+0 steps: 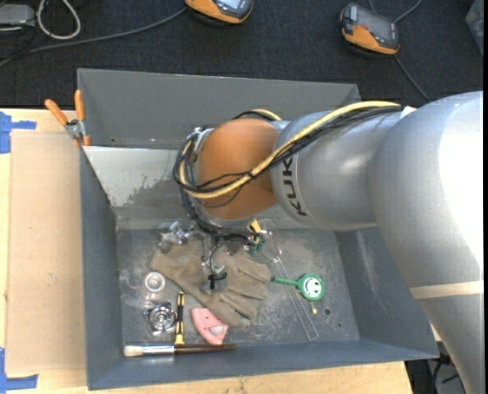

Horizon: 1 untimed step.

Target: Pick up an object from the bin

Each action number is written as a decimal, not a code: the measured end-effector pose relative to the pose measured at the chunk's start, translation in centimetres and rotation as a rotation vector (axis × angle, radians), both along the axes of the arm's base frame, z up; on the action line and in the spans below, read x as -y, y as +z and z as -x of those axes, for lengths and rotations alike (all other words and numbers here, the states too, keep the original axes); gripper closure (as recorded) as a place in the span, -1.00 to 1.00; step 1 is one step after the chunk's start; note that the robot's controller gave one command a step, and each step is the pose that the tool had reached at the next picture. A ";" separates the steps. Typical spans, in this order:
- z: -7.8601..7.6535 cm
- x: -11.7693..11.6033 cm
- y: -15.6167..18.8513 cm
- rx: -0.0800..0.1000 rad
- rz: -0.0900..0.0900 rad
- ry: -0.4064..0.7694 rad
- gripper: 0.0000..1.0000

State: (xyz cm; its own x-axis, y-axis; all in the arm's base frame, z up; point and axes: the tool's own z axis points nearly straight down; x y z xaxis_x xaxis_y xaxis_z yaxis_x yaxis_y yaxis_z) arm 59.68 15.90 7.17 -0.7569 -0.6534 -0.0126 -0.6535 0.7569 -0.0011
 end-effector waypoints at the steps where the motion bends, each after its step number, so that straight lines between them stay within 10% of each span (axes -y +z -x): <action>1: 0.0 0.0 0.0 0.000 -0.001 -0.004 1.00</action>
Offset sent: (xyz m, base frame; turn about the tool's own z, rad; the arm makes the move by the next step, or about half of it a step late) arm 0.0000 0.0000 0.0000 0.0000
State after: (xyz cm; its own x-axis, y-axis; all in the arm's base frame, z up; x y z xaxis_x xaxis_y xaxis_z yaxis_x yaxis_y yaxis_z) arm 59.71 15.88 7.21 -0.7594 -0.6505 -0.0133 -0.6506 0.7595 -0.0003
